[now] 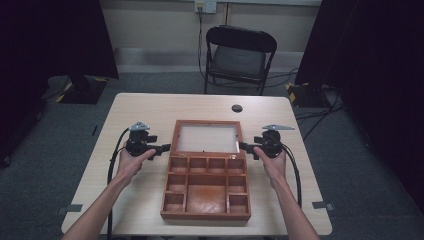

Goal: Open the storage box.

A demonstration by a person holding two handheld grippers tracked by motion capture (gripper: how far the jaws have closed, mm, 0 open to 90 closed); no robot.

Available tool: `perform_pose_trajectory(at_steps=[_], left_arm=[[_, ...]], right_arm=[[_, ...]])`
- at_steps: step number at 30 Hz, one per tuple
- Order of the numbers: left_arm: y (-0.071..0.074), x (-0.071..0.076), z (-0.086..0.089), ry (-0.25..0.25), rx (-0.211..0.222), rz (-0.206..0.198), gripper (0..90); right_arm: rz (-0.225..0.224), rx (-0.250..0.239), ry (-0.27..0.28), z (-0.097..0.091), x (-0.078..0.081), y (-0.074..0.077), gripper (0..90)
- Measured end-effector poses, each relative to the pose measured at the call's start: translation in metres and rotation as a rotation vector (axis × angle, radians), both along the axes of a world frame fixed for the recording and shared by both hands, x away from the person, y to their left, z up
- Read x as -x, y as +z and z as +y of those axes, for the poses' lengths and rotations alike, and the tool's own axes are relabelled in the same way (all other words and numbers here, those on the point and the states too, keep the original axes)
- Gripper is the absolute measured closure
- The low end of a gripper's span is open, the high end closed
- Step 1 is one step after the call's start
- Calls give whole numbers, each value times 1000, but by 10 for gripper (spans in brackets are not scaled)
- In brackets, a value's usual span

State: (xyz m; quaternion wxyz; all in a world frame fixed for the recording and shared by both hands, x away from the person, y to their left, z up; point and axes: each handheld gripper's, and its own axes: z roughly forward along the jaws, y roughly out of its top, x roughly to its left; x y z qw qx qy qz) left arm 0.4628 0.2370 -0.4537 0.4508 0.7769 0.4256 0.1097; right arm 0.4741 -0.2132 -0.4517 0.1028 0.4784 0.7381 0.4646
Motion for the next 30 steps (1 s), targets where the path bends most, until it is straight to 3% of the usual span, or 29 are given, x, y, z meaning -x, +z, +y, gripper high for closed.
perform_pose_trajectory(at_steps=[9, 14, 15, 22, 26, 27, 28, 30], left_arm=[[-1, 16, 20, 25, -42, 5, 207], [-6, 26, 30, 40, -68, 10, 207], [-8, 30, 34, 38, -90, 13, 207], [-13, 45, 44, 46, -131, 16, 199], [-18, 56, 50, 24, -156, 52, 189], [-21, 61, 52, 19, -182, 52, 189], [-23, 65, 53, 22, -189, 55, 190], [-25, 68, 54, 22, -197, 52, 190]], right_arm=[[-32, 43, -3, -15, 30, 8, 149], [-41, 65, -33, -30, 53, 10, 152], [-36, 71, -37, -32, 56, 10, 152], [-7, 114, -48, -45, 78, 5, 151], [29, 148, -49, -55, 87, -1, 149], [40, 161, -48, -56, 88, -3, 149], [48, 204, -53, -61, 93, -8, 149], [69, 230, -59, -64, 97, -14, 150]])
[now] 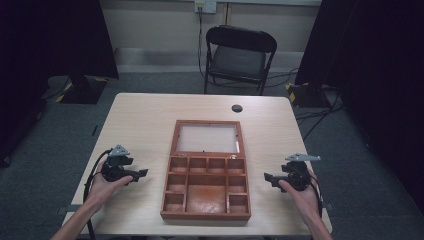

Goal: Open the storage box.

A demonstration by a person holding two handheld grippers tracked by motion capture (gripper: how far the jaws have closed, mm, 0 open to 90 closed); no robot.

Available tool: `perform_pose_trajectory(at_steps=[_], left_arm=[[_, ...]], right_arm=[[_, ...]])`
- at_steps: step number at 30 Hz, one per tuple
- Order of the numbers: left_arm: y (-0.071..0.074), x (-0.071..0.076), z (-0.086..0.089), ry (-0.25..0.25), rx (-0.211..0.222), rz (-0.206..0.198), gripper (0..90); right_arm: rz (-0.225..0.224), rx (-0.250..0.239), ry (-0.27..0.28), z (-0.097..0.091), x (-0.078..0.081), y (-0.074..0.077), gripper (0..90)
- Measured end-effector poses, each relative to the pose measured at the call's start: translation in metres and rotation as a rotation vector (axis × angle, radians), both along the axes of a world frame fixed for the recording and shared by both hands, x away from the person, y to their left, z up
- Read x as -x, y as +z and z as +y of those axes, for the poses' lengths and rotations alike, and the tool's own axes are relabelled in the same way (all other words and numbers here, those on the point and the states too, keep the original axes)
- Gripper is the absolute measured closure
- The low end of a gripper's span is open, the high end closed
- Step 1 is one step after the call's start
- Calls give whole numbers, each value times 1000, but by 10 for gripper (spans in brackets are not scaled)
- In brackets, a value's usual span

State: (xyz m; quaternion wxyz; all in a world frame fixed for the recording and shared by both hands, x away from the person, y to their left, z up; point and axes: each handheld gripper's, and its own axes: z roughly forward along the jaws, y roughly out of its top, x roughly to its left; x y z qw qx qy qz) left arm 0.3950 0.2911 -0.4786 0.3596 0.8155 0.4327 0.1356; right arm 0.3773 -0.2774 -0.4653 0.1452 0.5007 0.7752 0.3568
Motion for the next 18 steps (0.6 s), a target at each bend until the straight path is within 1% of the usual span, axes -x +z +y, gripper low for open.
perform_pose_trajectory(at_steps=[1, 2, 3, 5, 6, 7, 8, 9, 10, 11, 12, 13, 14, 15, 16, 18], left_arm=[[-1, 2, 1, -10, -20, 6, 190], [-2, 3, 1, -11, -45, 6, 189], [-5, 5, 2, 1, -47, -3, 189], [-11, 6, 3, 12, -68, 9, 189], [-14, 7, 3, 14, -92, -9, 189], [-15, 7, 3, -10, -107, -19, 162], [-15, 7, 3, -10, -107, -19, 154], [-15, 7, 3, -7, -101, -22, 154], [-19, 9, 3, 10, -80, -55, 142], [-21, 9, 3, 15, -70, -71, 125], [-21, 9, 3, 15, -70, -71, 104], [-24, 10, 4, 27, -59, -85, 96], [-24, 10, 4, 27, -59, -85, 94], [-24, 10, 3, 33, -61, -85, 94], [-24, 10, 3, 35, -61, -84, 92], [-24, 10, 3, 40, -58, -80, 86]], right_arm=[[0, 0, 0, 0, 0, 0, 150], [9, 25, -5, -1, 1, -4, 149], [21, 35, -7, -3, 3, -7, 150], [35, 47, -11, -5, 5, -13, 148], [29, 71, -11, -5, 5, -16, 150], [29, 114, -29, -5, 5, -22, 146], [29, 114, -29, -5, 5, -22, 146], [28, 115, -42, -5, 5, -23, 147], [3, 151, -62, -5, 5, -25, 136], [-17, 154, -80, -4, 7, -27, 117], [-33, 146, -94, -5, 7, -29, 97], [-55, 135, -100, -6, 8, -32, 78], [-55, 135, -100, -6, 8, -32, 78], [-73, 129, -99, -6, 8, -34, 59], [-81, 120, -108, -7, 9, -35, 51], [-80, 121, -109, -7, 9, -35, 49]])
